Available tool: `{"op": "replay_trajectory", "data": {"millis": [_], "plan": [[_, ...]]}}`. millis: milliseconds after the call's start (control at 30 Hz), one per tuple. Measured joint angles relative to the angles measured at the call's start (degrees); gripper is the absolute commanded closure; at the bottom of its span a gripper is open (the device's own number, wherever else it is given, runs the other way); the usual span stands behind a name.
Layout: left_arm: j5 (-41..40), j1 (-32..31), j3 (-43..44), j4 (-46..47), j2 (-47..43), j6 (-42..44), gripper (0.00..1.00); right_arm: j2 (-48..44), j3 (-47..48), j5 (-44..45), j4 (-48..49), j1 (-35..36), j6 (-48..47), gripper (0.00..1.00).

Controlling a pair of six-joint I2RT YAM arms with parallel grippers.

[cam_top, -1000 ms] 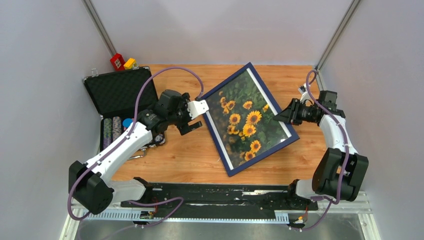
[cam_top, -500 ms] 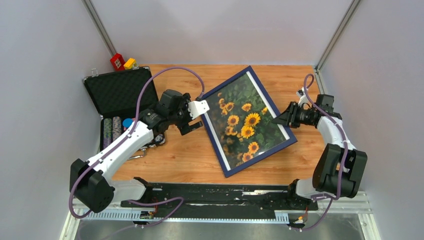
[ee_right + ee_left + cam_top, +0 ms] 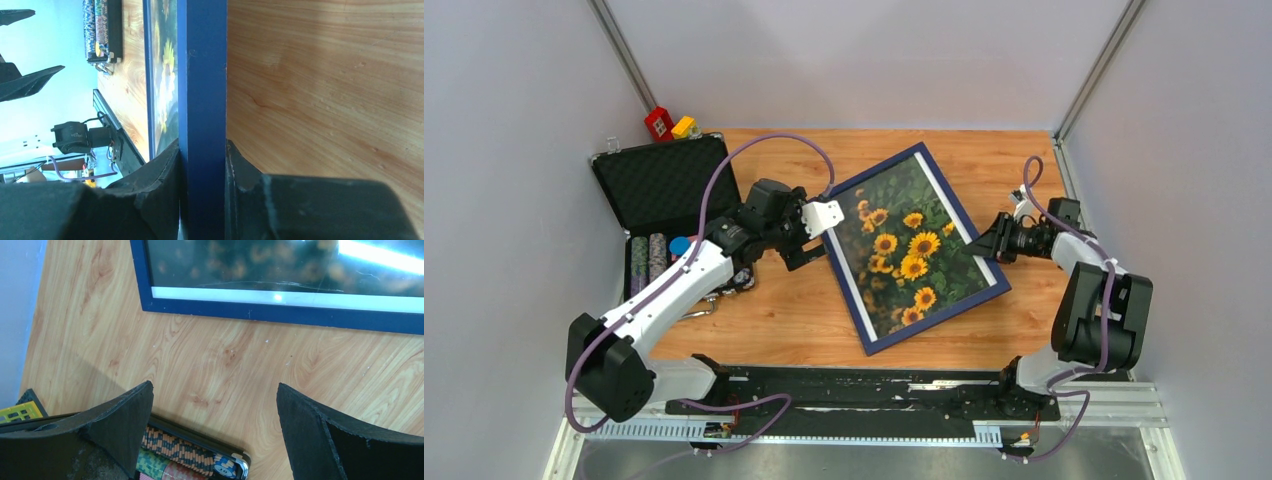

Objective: Put the photo into the frame
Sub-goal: Turn over the photo frame at the center of the board.

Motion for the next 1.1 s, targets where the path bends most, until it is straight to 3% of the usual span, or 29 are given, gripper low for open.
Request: {"op": "replay_trajectory", "data": {"millis": [433, 567, 1100], "plan": [[0.02, 0.00, 0.02, -0.11, 1.53, -0.17, 0.00, 11.32, -0.15, -0.83, 2.99, -0.42, -0.72, 0.61], [0.02, 0.00, 0.02, -0.24, 2.21, -0.17, 0.00, 14.14, -0.15, 1.29, 2.97, -0.66, -0.90, 0.50], [0.09, 0.00, 0.22, -0.74, 3.19, -0.17, 0.00, 15.54, 0.26, 2.58, 2.51, -1.42, -0.35, 0.37]]}}
